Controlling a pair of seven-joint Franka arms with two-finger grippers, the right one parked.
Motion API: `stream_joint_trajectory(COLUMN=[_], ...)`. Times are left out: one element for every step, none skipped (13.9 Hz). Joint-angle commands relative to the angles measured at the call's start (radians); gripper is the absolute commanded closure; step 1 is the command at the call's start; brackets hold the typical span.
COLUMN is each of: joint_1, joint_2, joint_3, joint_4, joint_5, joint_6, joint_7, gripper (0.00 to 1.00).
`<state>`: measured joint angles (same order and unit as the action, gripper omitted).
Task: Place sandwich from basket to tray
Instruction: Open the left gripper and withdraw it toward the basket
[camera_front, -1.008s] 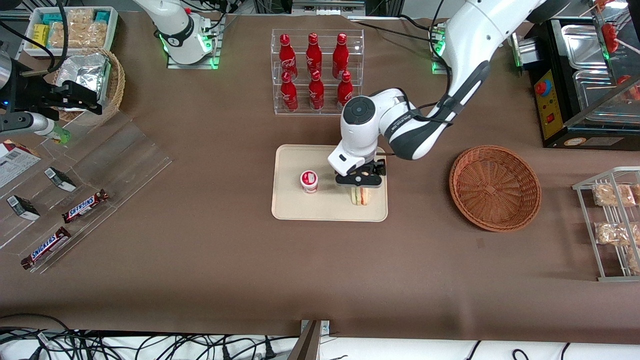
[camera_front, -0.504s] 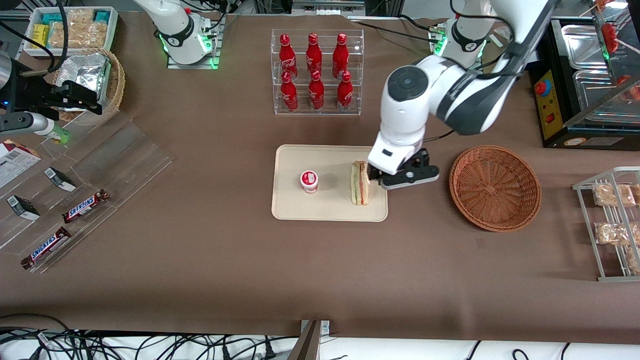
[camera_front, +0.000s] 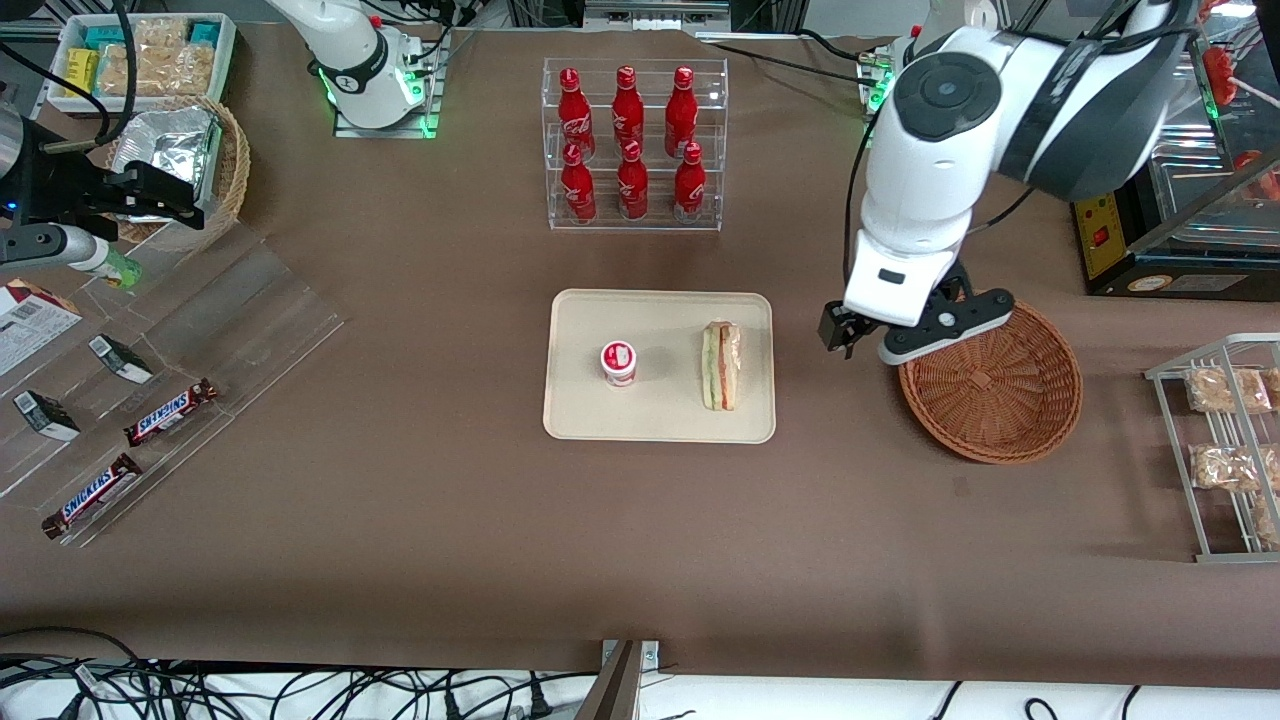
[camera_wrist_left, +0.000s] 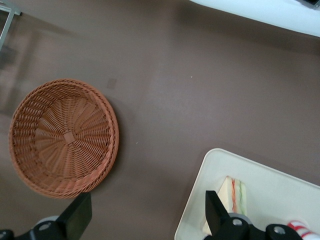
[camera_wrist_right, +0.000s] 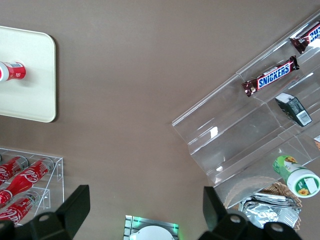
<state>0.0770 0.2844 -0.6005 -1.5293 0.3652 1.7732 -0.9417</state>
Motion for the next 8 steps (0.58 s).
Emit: stream_joint_trajectory(joint_1=[0.049,0.061,0.063,0.055,0.049,0.046,0.040,0.030], joint_2=[-0.019,-0.048,-0.065,-0.086,-0.109,-0.134,-0.164,-0.186], joint_3=[-0.004,0.007,0.039,0.083,0.128,0.166,0.210,0.261], joint_4=[0.049,0.040,0.040,0.038,0.035,0.018,0.002,-0.009], joint_5=[-0.069,-0.110,-0.142,-0.175,-0.210,-0.238,-0.270,-0.294], joint_6=[-0.064,-0.067,-0.081,-0.099,-0.109,-0.112,-0.115,-0.117], joint_7=[0.101,0.150,0.208,0.259,0.311,0.364,0.427,0.490], gripper=[0.00,0.00,0.00,0.00,0.00,0.00,0.00,0.00])
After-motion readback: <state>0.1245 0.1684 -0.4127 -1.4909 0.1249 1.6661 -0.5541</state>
